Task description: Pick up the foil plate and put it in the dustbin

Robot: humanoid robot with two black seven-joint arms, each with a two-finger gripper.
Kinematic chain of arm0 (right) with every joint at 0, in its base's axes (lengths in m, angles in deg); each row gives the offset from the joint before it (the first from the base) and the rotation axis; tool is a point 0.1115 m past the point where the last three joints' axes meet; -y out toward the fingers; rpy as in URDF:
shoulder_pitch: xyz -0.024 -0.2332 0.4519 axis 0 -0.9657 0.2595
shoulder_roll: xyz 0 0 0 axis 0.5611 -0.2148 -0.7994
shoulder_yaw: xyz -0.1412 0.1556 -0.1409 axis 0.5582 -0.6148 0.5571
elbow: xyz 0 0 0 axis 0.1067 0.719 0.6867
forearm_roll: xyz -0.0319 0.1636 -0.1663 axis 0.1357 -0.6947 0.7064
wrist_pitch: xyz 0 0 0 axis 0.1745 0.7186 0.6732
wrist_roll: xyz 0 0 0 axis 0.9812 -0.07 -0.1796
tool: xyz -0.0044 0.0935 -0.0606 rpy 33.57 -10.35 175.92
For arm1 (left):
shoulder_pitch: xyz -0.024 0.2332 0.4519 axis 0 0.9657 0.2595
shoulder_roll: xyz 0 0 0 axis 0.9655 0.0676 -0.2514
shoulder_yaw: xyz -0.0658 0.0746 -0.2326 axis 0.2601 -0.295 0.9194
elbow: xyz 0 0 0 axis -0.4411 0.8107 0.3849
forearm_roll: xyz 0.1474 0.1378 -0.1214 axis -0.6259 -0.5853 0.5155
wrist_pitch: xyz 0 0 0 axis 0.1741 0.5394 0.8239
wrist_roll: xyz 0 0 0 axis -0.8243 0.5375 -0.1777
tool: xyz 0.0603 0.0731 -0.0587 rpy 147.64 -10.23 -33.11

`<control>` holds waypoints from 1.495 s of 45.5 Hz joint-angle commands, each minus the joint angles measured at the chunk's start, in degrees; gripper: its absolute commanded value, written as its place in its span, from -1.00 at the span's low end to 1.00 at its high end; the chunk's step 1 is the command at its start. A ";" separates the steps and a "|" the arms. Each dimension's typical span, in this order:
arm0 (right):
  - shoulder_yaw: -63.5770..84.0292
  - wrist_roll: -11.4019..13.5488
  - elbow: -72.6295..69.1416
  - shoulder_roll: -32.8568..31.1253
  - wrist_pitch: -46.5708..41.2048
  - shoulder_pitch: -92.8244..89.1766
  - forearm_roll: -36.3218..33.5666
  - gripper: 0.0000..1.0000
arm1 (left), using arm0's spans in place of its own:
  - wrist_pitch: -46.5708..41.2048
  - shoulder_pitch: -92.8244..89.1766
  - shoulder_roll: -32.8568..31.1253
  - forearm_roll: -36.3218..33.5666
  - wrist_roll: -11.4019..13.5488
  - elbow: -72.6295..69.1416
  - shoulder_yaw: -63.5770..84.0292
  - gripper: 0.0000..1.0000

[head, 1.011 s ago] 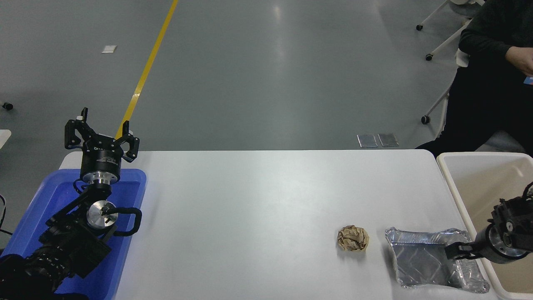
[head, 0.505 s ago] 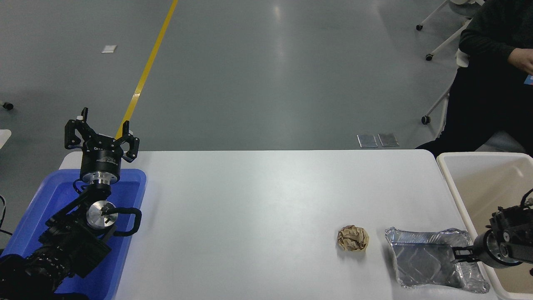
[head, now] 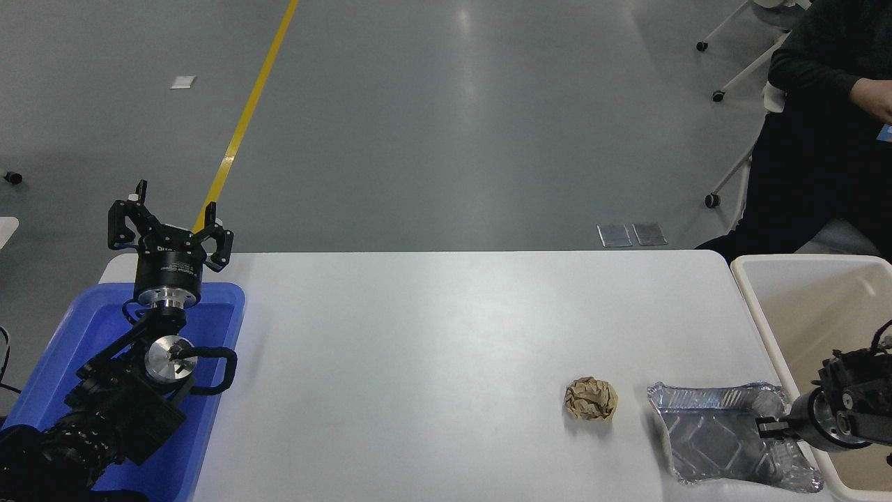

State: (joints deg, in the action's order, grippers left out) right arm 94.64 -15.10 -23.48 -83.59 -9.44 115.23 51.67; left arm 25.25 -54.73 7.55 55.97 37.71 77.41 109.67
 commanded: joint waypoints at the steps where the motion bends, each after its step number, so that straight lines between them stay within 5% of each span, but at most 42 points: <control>1: -0.31 -1.23 -4.34 -5.48 -1.91 5.32 0.11 -1.00 | 0.09 0.00 0.08 -0.01 0.00 0.00 -0.02 0.98; 25: 1.89 -0.70 -20.95 -27.80 -32.41 47.23 8.72 -1.00 | 0.09 0.00 0.08 -0.01 0.00 0.00 -0.02 0.98; 47: 1.80 -0.61 -21.66 -31.41 -32.41 76.16 13.12 -1.00 | 0.09 0.00 0.08 -0.01 0.00 0.00 0.07 0.98; 68: 0.83 -0.44 -3.04 -35.28 -32.41 62.13 10.14 -1.00 | 0.09 0.00 0.08 -0.01 0.00 0.00 0.07 0.98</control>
State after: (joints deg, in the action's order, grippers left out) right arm 96.00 -15.55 -37.28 -116.60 -41.69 187.01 64.24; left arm 25.34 -54.73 7.62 55.95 37.70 77.42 109.69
